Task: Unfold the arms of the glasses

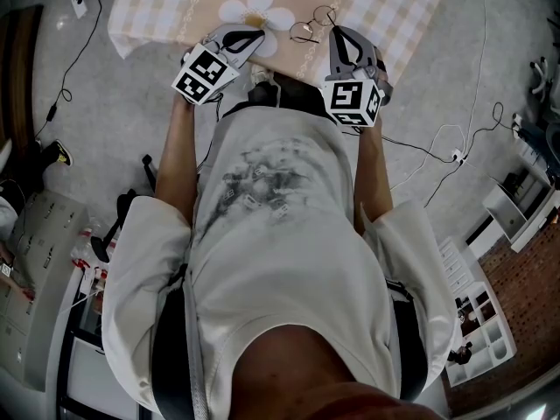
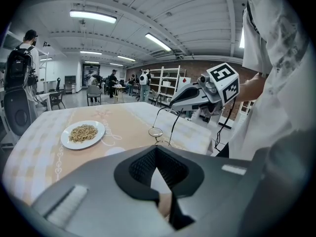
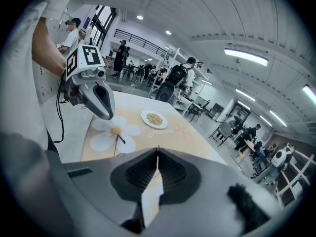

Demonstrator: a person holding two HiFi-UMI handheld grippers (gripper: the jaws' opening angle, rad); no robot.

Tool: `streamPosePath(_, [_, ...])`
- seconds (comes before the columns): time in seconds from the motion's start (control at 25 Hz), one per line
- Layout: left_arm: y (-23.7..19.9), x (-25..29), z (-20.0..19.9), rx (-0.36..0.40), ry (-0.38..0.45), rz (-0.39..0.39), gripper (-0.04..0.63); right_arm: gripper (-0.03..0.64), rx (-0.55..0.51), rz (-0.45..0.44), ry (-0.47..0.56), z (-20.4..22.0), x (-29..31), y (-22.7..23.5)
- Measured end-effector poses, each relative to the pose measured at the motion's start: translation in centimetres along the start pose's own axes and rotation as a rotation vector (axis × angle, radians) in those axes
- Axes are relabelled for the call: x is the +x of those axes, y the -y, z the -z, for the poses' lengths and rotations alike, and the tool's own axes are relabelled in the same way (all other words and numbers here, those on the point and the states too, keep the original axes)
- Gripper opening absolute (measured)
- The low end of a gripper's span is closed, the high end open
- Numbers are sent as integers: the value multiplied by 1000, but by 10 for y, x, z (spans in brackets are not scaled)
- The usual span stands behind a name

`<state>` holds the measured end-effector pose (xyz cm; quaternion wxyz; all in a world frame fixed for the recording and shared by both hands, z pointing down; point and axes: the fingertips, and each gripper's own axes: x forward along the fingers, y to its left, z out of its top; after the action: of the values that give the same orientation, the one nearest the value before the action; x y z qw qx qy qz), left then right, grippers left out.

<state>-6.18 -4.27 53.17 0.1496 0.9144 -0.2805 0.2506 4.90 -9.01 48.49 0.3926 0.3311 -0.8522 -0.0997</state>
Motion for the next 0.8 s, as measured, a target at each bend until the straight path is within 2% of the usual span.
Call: streamPosePath(0.8, [8, 8, -17, 18, 34, 16, 6, 21, 64, 0, 2, 3, -1, 1])
